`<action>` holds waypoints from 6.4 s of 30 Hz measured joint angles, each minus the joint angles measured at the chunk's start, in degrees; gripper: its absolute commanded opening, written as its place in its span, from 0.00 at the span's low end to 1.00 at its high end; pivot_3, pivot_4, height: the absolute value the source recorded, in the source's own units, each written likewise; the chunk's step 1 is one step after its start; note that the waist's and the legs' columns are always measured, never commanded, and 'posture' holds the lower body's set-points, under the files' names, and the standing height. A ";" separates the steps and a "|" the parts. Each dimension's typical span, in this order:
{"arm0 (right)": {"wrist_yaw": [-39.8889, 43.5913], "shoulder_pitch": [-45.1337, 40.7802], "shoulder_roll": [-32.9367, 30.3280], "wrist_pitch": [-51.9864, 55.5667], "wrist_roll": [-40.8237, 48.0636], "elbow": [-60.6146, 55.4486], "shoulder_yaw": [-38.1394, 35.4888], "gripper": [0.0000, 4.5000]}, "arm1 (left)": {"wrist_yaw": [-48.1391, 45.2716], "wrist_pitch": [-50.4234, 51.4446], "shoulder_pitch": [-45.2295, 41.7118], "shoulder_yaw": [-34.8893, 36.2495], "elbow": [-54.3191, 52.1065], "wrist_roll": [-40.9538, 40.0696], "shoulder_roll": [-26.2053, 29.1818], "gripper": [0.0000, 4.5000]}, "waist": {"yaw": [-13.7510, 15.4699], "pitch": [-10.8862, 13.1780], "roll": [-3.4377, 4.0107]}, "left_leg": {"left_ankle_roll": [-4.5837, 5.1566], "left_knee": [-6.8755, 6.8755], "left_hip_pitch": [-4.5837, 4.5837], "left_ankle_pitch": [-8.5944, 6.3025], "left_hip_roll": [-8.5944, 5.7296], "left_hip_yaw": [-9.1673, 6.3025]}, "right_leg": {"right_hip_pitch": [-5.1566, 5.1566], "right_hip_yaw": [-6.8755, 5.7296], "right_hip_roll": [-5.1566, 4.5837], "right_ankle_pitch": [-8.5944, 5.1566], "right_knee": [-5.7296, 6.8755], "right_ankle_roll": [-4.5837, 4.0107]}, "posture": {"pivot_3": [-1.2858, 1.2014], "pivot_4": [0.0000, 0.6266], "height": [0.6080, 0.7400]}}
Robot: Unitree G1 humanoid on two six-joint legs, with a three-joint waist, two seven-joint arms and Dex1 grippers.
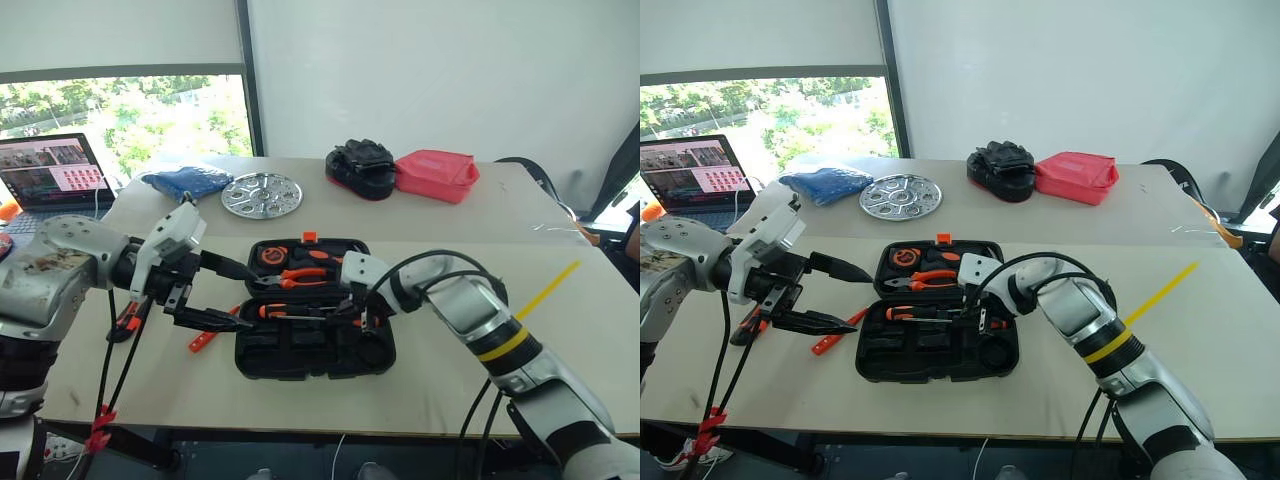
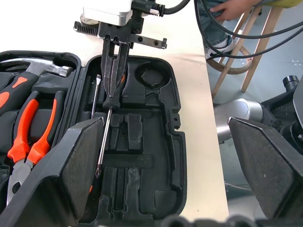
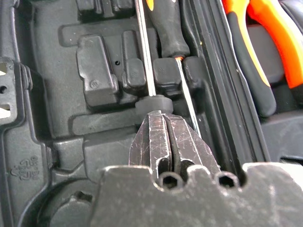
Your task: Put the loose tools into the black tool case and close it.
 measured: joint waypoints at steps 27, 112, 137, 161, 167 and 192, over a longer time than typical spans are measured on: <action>-2.43 1.78 3.28 13.74 9.50 -8.13 -10.67 0.01 | 2.83 0.39 2.41 0.44 -0.93 0.29 -0.53 1.00 | -0.11 -0.01 -0.05 | 0.02 -0.15 0.68 -0.02 0.06 -0.27 | 0.57 0.01 0.03 -0.08 -0.02 -0.08 | 0.52 0.24 1.00; -12.42 38.36 -27.26 11.21 49.62 -47.46 -41.44 1.00 | 17.10 -5.90 -6.03 -15.86 19.85 24.40 -2.86 0.09 | 2.27 0.15 -0.48 | -0.07 -0.68 0.70 0.05 0.02 -0.02 | 0.82 -0.24 -0.12 -0.10 -0.67 -0.11 | 0.52 0.24 1.00; -16.50 45.92 -28.56 7.86 48.31 -50.88 -42.63 1.00 | 3.85 -14.91 -17.14 -26.28 21.36 32.57 -18.00 0.09 | 1.87 0.16 -0.51 | -0.03 -0.30 0.56 0.03 -0.01 -0.05 | 0.87 -0.20 -0.04 -0.05 -0.60 0.00 | 0.52 0.24 1.00; -18.97 43.29 -28.43 7.86 49.76 -49.71 -41.68 1.00 | 6.60 -0.48 -12.47 -31.71 8.90 39.46 -18.10 0.09 | 1.78 0.16 -0.50 | 0.08 -0.04 0.46 -0.04 0.00 -0.12 | 0.89 -0.18 -0.04 -0.01 -0.55 0.08 | 0.52 0.24 1.00; -20.12 41.88 -28.43 7.86 49.78 -49.41 -40.80 1.00 | 6.43 1.01 -11.80 -31.75 7.09 39.69 -17.21 0.09 | 1.63 0.16 -0.50 | 0.08 -0.05 0.47 -0.04 0.02 -0.13 | 0.87 -0.18 -0.02 -0.01 -0.55 0.07 | 0.52 0.24 1.00; -22.27 41.56 -27.25 7.86 49.37 -48.38 -39.53 1.00 | 0.03 8.49 -13.34 -29.04 3.72 33.19 -12.82 0.99 | 1.63 0.15 -0.49 | 0.09 -0.04 0.46 -0.05 0.02 -0.12 | 0.86 -0.16 -0.02 -0.02 -0.55 0.07 | 0.52 0.24 1.00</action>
